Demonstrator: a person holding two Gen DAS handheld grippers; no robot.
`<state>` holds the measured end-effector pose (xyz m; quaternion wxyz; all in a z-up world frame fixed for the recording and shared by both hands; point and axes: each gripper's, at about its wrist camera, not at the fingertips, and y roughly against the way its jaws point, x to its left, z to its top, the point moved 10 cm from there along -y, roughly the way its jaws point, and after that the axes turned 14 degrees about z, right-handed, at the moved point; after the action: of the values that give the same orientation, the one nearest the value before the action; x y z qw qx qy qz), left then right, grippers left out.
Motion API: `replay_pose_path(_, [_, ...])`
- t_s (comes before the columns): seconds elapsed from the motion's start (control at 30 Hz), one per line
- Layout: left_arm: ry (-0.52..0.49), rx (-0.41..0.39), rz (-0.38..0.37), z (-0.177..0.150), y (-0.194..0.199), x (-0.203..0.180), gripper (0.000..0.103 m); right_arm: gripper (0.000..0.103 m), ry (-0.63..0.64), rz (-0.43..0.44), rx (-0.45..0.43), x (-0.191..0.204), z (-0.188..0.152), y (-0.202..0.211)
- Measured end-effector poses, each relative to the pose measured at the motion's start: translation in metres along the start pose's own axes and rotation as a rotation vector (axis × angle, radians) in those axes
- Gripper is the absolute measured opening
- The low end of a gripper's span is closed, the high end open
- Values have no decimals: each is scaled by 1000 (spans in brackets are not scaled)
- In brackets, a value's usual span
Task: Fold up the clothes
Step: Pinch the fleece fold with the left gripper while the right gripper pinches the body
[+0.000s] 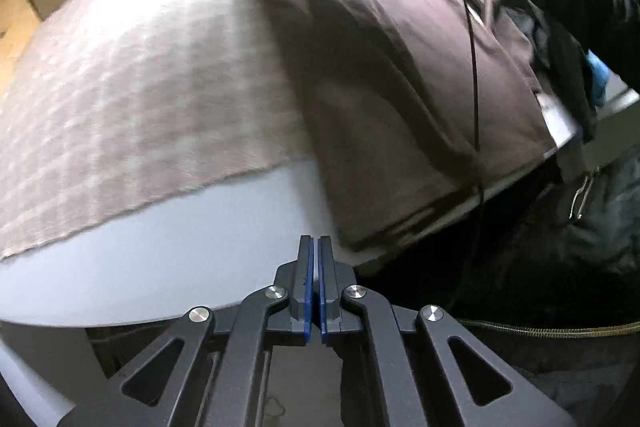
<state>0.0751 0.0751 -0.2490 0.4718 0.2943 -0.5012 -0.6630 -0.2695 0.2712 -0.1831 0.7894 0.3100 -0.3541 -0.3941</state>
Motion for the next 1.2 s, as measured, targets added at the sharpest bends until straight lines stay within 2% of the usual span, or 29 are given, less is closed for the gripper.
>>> replay_pose_path(0.07, [0, -57, -24, 22, 9, -7, 1, 32, 8, 34, 6, 7, 13, -4])
replay_pose_path(0.1, [-19, -81, -43, 32, 10, -16, 1, 28, 6, 56, 19, 11, 19, -11])
replay_pose_path(0.13, [-40, -100, -59, 41, 9, -25, 2, 19, 6, 67, 34, 13, 20, -17])
replay_pose_path(0.2, [-93, -119, -110, 56, 2, -53, 3, 15, 16, 76, 73, 16, 22, -36])
replay_pose_path(0.23, [-122, -112, -126, 58, -5, -63, 6, 15, 16, 77, 93, 14, 22, -47])
replay_pose_path(0.33, [-189, -57, -137, 44, -32, -80, 5, 12, -18, 86, 180, -3, 15, -86])
replay_pose_path(0.37, [-200, -42, -137, 40, -40, -81, 4, 11, -32, 77, 168, -10, 20, -84])
replay_pose_path(0.5, [-191, 3, -155, 34, -31, -74, 6, 13, -89, 43, 117, -35, 37, -76])
replay_pose_path(0.6, [-196, 11, -156, 34, -30, -71, 6, 13, -130, 135, 31, -34, 61, -63])
replay_pose_path(0.73, [-195, 19, -166, 36, -27, -66, 6, 13, -112, 116, 116, -37, 58, -103])
replay_pose_path(0.77, [-188, 21, -170, 36, -26, -65, 6, 10, -93, 65, 164, -42, 51, -118])
replay_pose_path(0.87, [-183, 29, -173, 35, -19, -62, 5, 8, -76, 25, 151, -43, 55, -122])
replay_pose_path(0.93, [-193, 31, -171, 33, -15, -60, 6, 10, -79, -7, 118, -38, 57, -103])
replay_pose_path(0.97, [-184, 25, -169, 29, -12, -52, 6, 10, -78, 6, 101, -32, 55, -92])
replay_pose_path(1.07, [-134, -5, -167, 28, 4, -28, 6, 11, -82, 145, 98, 7, 21, -51])
replay_pose_path(1.17, [-96, -45, -165, 36, 13, -17, 5, 11, -25, 242, 165, 53, -42, -22])
replay_pose_path(1.2, [-84, -59, -169, 38, 15, -14, 5, 11, -4, 289, 209, 74, -75, -16])
